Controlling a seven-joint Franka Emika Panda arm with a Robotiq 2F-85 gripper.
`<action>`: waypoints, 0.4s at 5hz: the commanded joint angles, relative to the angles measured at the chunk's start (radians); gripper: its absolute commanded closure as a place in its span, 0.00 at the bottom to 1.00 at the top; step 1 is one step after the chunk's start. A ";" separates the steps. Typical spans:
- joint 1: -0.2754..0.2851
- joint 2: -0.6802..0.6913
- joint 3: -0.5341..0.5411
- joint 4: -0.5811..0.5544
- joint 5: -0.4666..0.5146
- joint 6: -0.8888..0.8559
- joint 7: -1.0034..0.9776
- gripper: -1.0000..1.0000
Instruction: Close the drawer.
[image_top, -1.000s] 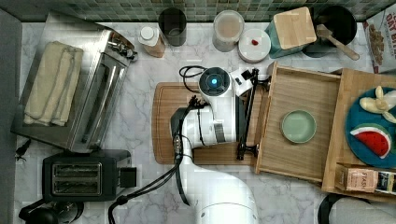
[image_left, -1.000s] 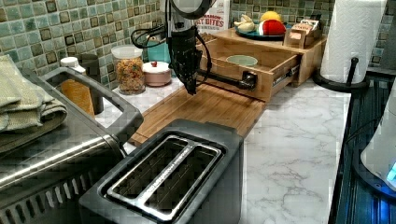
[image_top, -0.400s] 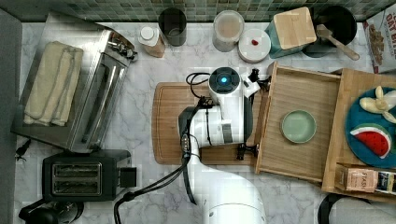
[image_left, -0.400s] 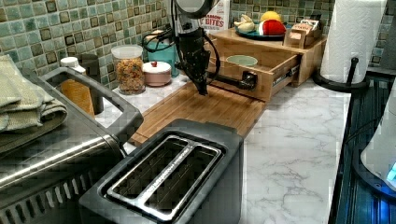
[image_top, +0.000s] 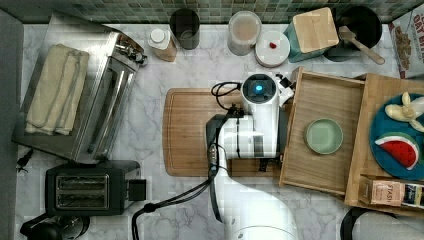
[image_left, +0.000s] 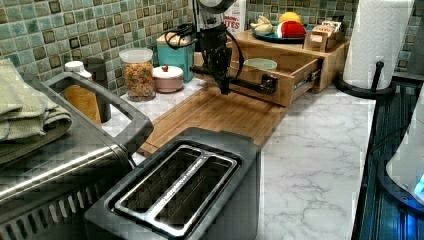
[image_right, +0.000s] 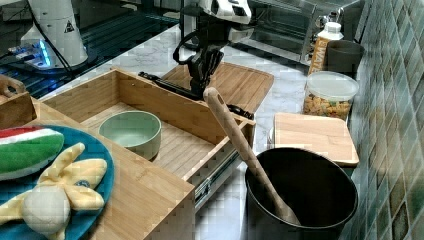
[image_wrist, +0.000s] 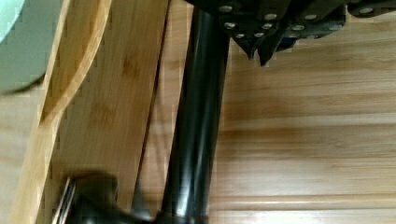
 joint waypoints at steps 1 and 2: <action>-0.110 -0.049 -0.272 0.110 0.106 0.032 -0.337 1.00; -0.215 -0.064 -0.238 0.082 0.078 0.107 -0.361 1.00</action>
